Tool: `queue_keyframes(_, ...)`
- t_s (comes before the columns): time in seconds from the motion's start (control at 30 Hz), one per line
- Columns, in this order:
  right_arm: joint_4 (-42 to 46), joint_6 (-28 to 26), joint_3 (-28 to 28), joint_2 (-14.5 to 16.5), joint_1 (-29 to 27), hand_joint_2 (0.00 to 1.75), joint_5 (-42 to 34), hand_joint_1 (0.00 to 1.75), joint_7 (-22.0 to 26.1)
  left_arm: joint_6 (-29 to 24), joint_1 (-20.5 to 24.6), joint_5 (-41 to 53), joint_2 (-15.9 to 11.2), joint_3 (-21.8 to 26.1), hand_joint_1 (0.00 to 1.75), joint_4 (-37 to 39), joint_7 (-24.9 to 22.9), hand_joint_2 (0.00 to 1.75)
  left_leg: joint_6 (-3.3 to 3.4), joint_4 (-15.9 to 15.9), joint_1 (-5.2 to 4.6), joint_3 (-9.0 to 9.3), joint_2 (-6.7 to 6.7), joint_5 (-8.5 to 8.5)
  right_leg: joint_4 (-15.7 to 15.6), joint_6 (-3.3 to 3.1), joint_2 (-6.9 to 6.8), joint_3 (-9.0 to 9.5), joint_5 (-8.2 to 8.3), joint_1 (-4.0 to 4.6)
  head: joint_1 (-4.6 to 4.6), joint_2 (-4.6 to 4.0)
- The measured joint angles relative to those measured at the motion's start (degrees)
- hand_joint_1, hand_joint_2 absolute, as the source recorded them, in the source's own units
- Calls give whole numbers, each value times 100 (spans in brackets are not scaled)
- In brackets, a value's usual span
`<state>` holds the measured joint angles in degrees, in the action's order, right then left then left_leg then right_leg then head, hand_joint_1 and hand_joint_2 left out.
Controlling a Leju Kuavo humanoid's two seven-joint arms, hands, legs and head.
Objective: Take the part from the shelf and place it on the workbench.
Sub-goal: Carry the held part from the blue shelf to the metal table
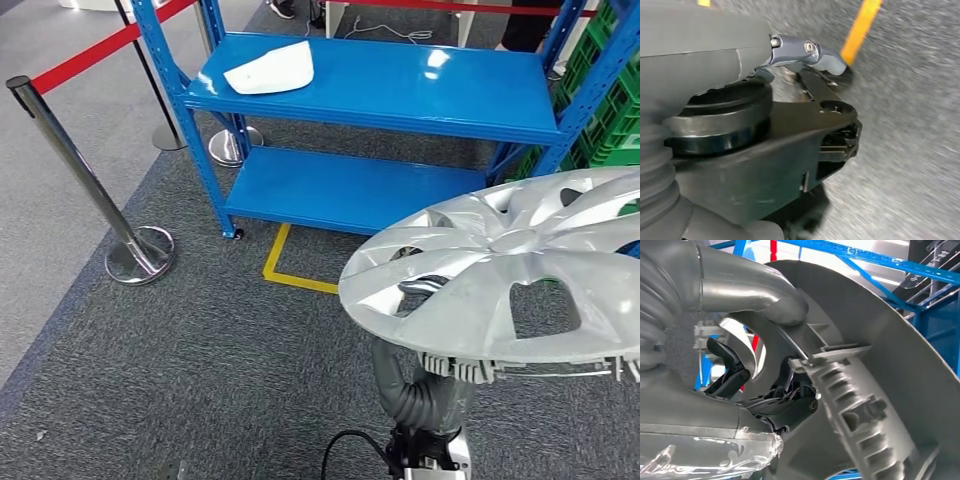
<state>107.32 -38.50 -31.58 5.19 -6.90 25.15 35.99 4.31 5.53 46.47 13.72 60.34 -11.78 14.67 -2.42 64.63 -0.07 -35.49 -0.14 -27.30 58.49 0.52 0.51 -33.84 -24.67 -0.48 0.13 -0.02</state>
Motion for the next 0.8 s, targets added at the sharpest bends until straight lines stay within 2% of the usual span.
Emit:
queue_keyframes(0.07,1,-5,0,9,9,175,1,175,-1,-159,15,81,9,-24,0,0,-137,175,41,-647,-3,328,-6,192,16,45,6,-25,17,25,-1,1)
queue_keyframes(0.1,2,-7,0,12,15,175,2,175,-2,-200,18,101,13,-35,0,0,-175,175,67,-785,-8,382,-10,202,20,74,5,-43,30,36,-2,1)
queue_keyframes(0.2,2,-19,1,13,25,175,9,175,-3,-286,7,163,19,-80,0,0,-267,175,174,-831,-12,351,-15,226,38,164,-2,-95,32,28,5,0)
queue_keyframes(0.27,7,-35,5,14,27,175,46,175,15,-432,6,256,22,-128,0,0,-403,175,239,-850,4,343,-8,260,363,214,-6,-238,-202,20,37,0)
queue_keyframes(0.33,27,-45,24,24,13,175,124,175,57,-606,6,318,21,-158,0,0,-535,175,269,-848,2,328,1,273,1093,247,-9,-538,-598,18,69,0)
queue_keyframes(0.37,43,-48,42,34,-2,175,162,175,83,-671,3,326,21,-164,0,0,-571,175,274,-846,1,321,4,277,1427,255,-9,-672,-732,16,72,0)
queue_keyframes(0.4,61,-50,63,47,-20,175,194,175,107,-718,0,327,20,-166,0,0,-592,175,276,-845,1,315,7,281,1604,259,-9,-730,-771,16,74,0)
queue_keyframes(0.43,79,-51,88,62,-38,175,219,175,126,-746,-1,327,21,-166,0,0,-600,175,274,-844,2,314,6,284,1561,259,-10,-683,-703,13,76,0)
queue_keyframes(0.47,98,-51,114,78,-55,175,245,175,136,-767,-2,326,22,-166,0,0,-600,175,269,-842,4,316,4,287,1303,256,-12,-531,-551,8,77,0)
queue_keyframes(0.53,131,-52,168,115,-85,175,328,175,144,-784,2,326,25,-166,0,0,-593,175,227,-823,-3,308,-36,290,519,248,59,-97,-253,-10,77,0)
queue_keyframes(0.57,141,-52,204,140,-105,175,378,175,151,-787,8,326,26,-166,0,0,-588,175,193,-810,-10,291,-59,297,234,231,100,53,-175,-17,73,0)
queue_keyframes(0.6,146,-52,248,166,-124,175,419,175,159,-788,14,326,26,-166,0,0,-583,175,152,-802,-15,270,-83,312,82,209,137,127,-150,-16,71,0)
queue_keyframes(0.63,146,-51,292,192,-144,175,447,175,167,-789,18,326,26,-166,0,0,-580,175,114,-800,-16,248,-94,329,57,179,150,130,-157,-6,68,0)
queue_keyframes(0.7,146,-51,373,235,-173,175,463,175,176,-797,15,332,27,-166,0,0,-581,175,59,-797,1,225,-117,340,55,106,87,107,-126,1,68,0)
queue_keyframes(0.77,146,-51,439,275,-194,175,466,175,185,-838,12,364,30,-167,0,0,-613,175,2,-544,8,97,-104,154,36,33,6,103,-105,-16,36,0)
queue_keyframes(0.8,146,-51,472,294,-204,175,469,175,189,-871,12,383,30,-169,0,0,-647,175,-27,-249,12,-44,-86,-21,32,8,-41,96,-100,-19,19,0)
